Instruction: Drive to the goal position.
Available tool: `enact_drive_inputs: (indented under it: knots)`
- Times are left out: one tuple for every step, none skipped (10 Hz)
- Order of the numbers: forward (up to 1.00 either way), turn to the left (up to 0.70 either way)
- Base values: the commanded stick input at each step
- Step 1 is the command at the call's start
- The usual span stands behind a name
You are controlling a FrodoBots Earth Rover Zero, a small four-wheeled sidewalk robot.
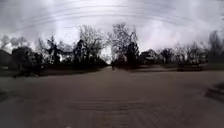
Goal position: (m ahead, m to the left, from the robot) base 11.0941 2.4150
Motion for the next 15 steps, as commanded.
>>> enact_drive_inputs:
  knots:
    - [0.7, 0.0]
    - [0.7, 0.05]
    - [0.7, 0.27]
    - [0.7, 0.27]
    - [0.7, 0.1]
    - [0.7, 0.0]
    - [0.7, 0.0]
    - [0.7, 0.0]
    - [0.7, 0.0]
    - [0.7, 0.0]
    - [0.7, 0.0]
    - [0.7, 0.0]
    - [0.7, 0.0]
    - [0.7, 0.0]
    - [0.7, 0.0]
